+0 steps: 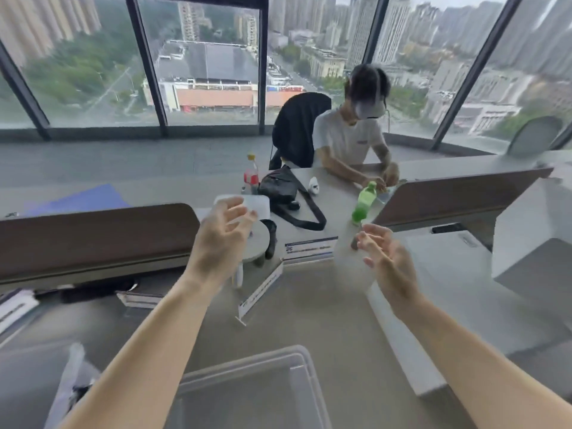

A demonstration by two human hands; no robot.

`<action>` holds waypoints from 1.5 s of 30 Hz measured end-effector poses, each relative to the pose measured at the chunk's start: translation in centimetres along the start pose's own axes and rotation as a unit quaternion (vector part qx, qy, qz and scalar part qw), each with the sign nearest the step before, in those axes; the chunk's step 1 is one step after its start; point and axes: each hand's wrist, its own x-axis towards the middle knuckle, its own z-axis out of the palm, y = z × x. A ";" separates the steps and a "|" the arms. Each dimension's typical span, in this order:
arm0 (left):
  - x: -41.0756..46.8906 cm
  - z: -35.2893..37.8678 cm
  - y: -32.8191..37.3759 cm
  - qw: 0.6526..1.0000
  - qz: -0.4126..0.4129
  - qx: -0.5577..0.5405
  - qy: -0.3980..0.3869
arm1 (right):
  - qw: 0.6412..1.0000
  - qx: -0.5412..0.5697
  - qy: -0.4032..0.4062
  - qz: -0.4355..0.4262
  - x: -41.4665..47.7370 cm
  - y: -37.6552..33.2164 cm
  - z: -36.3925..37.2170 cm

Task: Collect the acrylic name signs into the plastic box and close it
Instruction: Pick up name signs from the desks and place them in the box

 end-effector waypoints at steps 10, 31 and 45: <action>4.2 12.7 -5.7 0.981 -0.179 -0.078 0.014 | 0.995 0.030 -0.003 0.091 11.1 5.7 -2.6; 18.7 28.0 -31.9 0.969 -0.225 0.007 0.099 | 0.984 -0.001 -0.033 0.173 28.3 31.2 9.2; 15.1 24.4 -15.1 0.986 -0.100 0.067 0.119 | 0.988 0.072 0.093 0.102 23.7 14.9 4.3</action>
